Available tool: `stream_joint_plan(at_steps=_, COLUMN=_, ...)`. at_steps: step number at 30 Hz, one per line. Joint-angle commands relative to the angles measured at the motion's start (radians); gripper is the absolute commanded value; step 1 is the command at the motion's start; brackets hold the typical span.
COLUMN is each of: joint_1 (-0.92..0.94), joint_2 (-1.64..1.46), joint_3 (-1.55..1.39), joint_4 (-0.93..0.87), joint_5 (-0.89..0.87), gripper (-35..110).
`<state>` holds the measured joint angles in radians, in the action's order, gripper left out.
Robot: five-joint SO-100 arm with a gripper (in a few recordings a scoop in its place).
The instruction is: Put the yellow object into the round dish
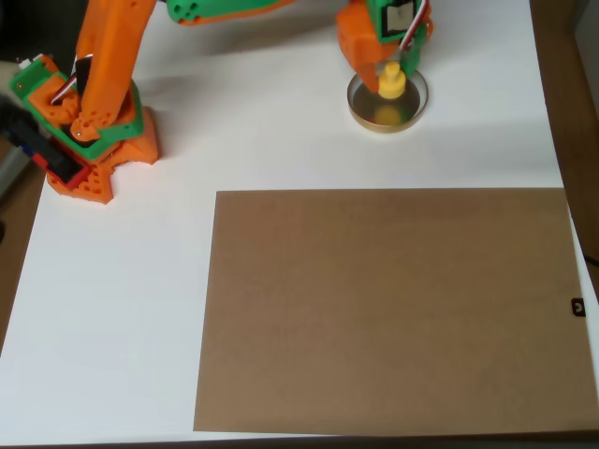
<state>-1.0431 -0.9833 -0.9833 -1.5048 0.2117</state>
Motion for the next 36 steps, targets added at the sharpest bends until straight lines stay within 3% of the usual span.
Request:
stream_joint_plan(at_steps=1, joint_1=-0.017, joint_2=-0.038, joint_3=0.069, joint_4=-0.031, joint_5=0.005, gripper=6)
stream_joint_plan(at_steps=8, joint_1=-0.018, joint_2=-0.061, joint_3=0.075, joint_4=-0.055, joint_5=0.017, gripper=26)
stream_joint_plan(at_steps=19, joint_1=0.009, joint_2=-0.195, joint_3=0.000, joint_4=-0.069, joint_5=0.052, gripper=31)
stream_joint_plan(at_steps=36, joint_1=0.133, joint_2=-0.994, joint_3=-0.877, joint_4=0.040, joint_5=0.298, gripper=31)
